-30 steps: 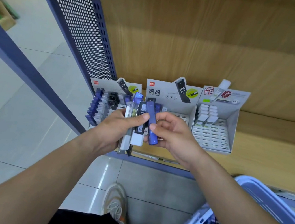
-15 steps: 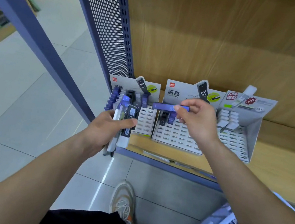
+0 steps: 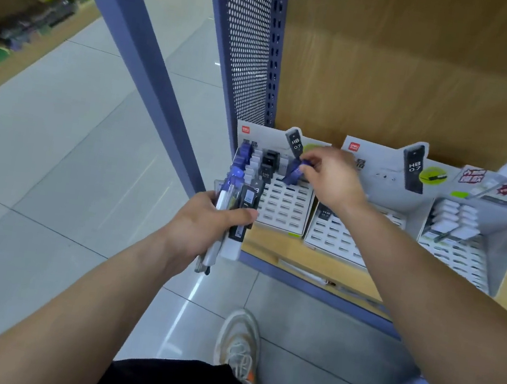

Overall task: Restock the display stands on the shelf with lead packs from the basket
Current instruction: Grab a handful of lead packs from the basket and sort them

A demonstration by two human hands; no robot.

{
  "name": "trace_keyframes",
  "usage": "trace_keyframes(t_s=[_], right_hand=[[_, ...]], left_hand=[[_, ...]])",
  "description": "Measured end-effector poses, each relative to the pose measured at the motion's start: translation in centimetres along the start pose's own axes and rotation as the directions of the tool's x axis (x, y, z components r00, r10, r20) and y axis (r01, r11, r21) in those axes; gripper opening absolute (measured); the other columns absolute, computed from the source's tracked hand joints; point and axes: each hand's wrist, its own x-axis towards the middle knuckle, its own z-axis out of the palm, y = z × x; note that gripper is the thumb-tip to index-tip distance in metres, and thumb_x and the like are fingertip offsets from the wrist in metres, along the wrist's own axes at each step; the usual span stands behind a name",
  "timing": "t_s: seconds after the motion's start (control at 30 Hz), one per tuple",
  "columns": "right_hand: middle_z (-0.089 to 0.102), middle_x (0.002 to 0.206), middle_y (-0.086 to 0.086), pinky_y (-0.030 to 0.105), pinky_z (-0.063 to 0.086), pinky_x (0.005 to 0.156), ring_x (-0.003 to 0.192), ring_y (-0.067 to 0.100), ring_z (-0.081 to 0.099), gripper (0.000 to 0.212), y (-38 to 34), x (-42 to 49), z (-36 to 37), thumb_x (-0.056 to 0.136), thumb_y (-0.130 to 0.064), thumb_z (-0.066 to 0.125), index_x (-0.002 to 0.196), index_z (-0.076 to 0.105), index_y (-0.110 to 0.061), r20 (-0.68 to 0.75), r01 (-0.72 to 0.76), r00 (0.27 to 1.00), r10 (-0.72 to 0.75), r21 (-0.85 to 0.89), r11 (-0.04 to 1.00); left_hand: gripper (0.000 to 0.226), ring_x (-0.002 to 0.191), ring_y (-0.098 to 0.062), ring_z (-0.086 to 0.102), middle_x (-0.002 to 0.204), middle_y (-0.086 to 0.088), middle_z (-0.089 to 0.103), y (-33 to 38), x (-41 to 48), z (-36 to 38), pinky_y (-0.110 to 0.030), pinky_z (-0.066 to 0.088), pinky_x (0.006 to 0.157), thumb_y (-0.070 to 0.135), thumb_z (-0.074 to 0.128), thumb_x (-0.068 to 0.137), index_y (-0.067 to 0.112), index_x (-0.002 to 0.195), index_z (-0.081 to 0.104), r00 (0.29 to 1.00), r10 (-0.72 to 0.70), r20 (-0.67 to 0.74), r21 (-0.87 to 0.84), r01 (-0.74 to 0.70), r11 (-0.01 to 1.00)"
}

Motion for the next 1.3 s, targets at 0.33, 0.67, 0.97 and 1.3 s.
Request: trace_keyframes(t_s=[0.33, 0.67, 0.97, 1.3], right_hand=[[0.075, 0.098, 0.007, 0.037, 0.054, 0.084, 0.088, 0.022, 0.067, 0.015, 1.9, -0.5, -0.2, 0.09, -0.013, 0.071, 0.104, 0.076, -0.013, 0.078, -0.002, 0.997, 0.006, -0.053, 0.999], [0.065, 0.103, 0.008, 0.036, 0.051, 0.083, 0.089, 0.027, 0.061, 0.018, 1.3, 0.5, 0.9, 0.088, -0.013, 0.072, 0.107, 0.074, -0.011, 0.065, 0.099, 0.994, -0.088, -0.188, 0.977], [0.06, 0.106, 0.01, 0.038, 0.05, 0.079, 0.094, 0.03, 0.059, 0.013, 0.9, 0.4, 2.5, 0.096, -0.014, 0.061, 0.101, 0.072, -0.009, 0.077, 0.149, 0.988, -0.135, -0.222, 0.964], [0.065, 0.092, -0.004, 0.02, 0.051, 0.07, 0.071, 0.007, 0.063, 0.019, -2.6, -6.9, -0.5, 0.098, -0.023, 0.061, 0.114, 0.069, -0.025, 0.06, -0.137, 0.99, 0.124, 0.315, 0.939]], left_hand=[[0.038, 0.091, -0.018, 0.075, 0.096, 0.004, 0.079, 0.1, 0.5, -0.2, -0.039, 0.058, 0.09, 0.033, 0.083, 0.082, 0.019, 0.114, 0.068, 1.0, 0.001, 0.003, 0.003, -0.001, 1.0], [0.033, 0.088, -0.016, 0.075, 0.094, 0.005, 0.078, 0.4, 0.4, 0.0, -0.032, 0.058, 0.078, 0.033, 0.083, 0.082, 0.022, 0.109, 0.069, 1.0, 0.006, -0.012, 0.003, -0.006, 1.0], [0.034, 0.082, -0.012, 0.075, 0.095, 0.005, 0.078, 0.9, 0.3, 0.3, -0.026, 0.055, 0.071, 0.032, 0.082, 0.083, 0.019, 0.112, 0.068, 1.0, 0.003, -0.011, 0.0, -0.003, 1.0], [0.03, 0.086, -0.016, 0.075, 0.096, 0.001, 0.079, 1.7, -0.2, 1.4, -0.027, 0.055, 0.073, 0.027, 0.079, 0.086, 0.017, 0.112, 0.07, 0.998, 0.009, 0.065, 0.007, -0.009, 1.0]])
